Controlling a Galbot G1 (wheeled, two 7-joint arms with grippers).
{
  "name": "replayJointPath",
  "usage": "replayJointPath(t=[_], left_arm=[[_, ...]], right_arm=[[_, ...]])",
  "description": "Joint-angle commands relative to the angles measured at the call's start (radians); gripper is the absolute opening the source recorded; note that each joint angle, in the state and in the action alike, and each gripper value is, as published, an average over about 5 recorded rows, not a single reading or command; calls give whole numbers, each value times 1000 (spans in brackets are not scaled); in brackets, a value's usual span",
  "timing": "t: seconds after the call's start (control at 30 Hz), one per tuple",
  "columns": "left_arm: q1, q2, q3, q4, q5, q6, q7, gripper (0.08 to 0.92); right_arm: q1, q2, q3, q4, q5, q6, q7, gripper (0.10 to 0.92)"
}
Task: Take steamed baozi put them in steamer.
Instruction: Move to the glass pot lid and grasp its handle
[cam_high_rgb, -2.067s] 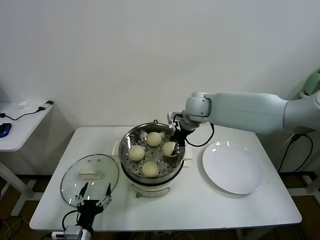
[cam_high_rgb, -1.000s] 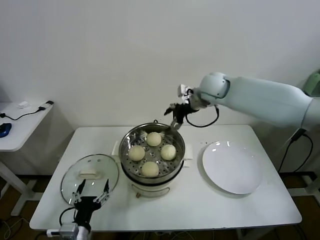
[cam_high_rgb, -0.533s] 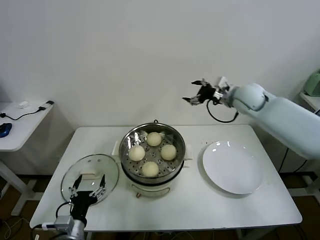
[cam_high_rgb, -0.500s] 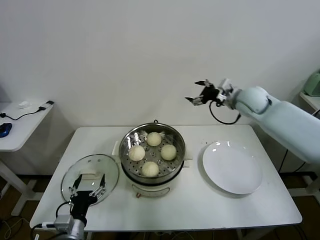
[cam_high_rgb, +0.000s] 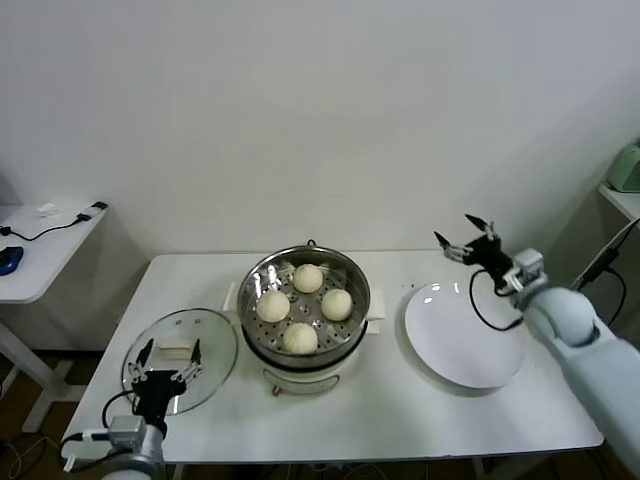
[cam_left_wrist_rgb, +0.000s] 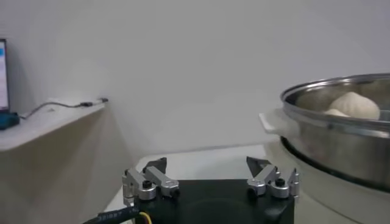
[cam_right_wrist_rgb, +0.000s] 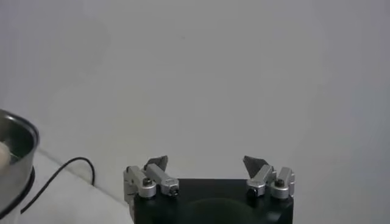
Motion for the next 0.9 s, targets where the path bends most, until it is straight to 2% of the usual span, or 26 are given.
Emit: replayJointPath(t=[0.03,0.33,0.63,0.77,0.9], left_arm=[[-15,23,-5,16,45,-4,-33,823],[-22,40,16,66,61,-39,-73,823],[-18,65,20,92,132,-55,-114,823],[-24,91,19,144,353,-118,-184,823],[-44,120,3,271,831,-217,-302,823]], right_arm=[[-571,248,437,97,-98,160,61,823],[-660,413,394,107,-117,233,64,823],[-635,477,337,112,-139,232,103,823],[-618,478,319,117,-144,213,124,823],[-602,473,303,116,-162,198,145,823]])
